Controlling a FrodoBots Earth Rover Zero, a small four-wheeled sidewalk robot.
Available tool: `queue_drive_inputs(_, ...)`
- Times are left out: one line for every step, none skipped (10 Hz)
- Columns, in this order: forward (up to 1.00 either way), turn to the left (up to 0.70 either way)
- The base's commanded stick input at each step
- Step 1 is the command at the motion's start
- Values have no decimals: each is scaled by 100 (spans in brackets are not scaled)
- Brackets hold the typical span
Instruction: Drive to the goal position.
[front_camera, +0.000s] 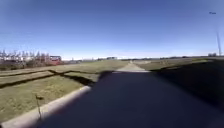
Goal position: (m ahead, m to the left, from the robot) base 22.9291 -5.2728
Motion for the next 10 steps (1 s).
queue_drive_inputs(70, -4)
queue_drive_inputs(70, -8)
queue_drive_inputs(70, -20)
queue_drive_inputs(70, -34)
queue_drive_inputs(70, 0)
queue_drive_inputs(70, 0)
queue_drive_inputs(70, -1)
queue_drive_inputs(70, -2)
queue_drive_inputs(75, 0)
queue_drive_inputs(82, 0)
